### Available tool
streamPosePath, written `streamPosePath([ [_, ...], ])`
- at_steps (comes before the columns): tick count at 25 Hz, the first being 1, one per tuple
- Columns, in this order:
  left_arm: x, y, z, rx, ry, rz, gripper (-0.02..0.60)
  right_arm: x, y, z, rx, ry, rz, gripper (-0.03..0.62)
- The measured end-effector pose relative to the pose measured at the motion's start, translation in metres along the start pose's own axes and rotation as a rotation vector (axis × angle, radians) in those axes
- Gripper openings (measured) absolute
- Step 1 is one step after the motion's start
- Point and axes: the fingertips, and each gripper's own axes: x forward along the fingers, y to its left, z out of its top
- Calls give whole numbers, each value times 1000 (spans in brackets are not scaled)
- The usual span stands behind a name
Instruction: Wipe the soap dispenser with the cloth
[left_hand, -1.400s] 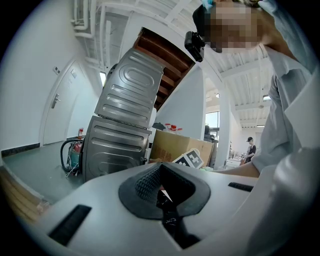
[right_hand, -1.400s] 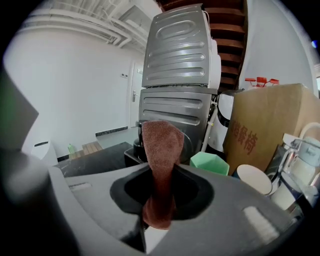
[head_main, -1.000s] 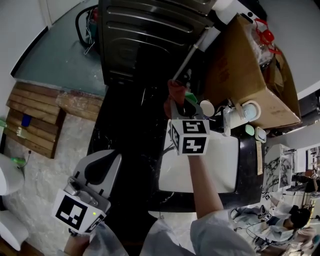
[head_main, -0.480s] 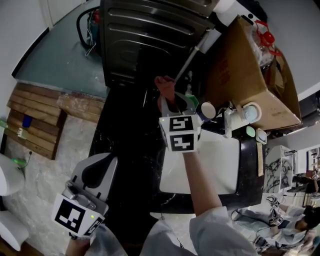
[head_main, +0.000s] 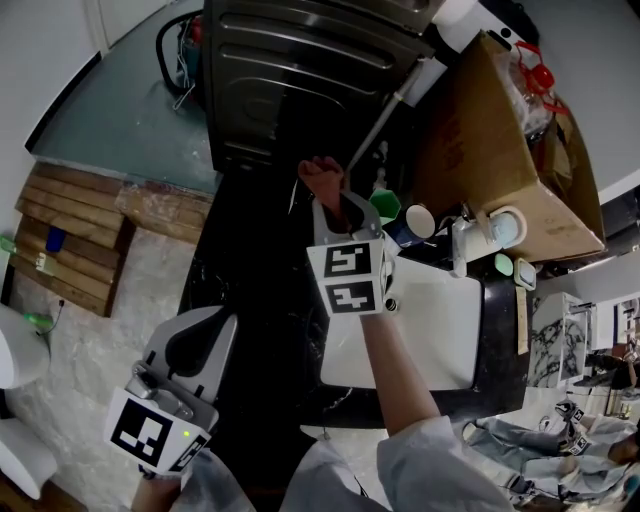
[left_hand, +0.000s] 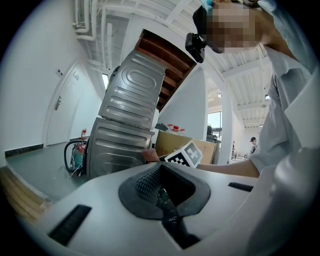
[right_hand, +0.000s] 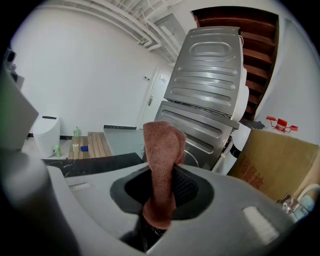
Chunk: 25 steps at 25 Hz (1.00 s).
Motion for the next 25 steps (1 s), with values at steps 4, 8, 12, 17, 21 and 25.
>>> streamPosePath([
  [4,1,1,0,0,3,1,3,3,10,-10,-29,32,25,77],
  [8,0,3,-2,-1,9,8,3,9,20,-20,-36,48,44,77],
  [12,-1,6,-4,-4,11,16,3,17,29,-36,-24,90,70,77],
  [17,-3,8,-6,-8,14,20,3,22,40,-50,32,123,117,77],
  [21,-3,9,-5,-3,11,20,3,24,47,-52,36,138,145,77],
  [25,-4,10,-4,0,11,20,3,16,45,-48,103,116,167,77],
])
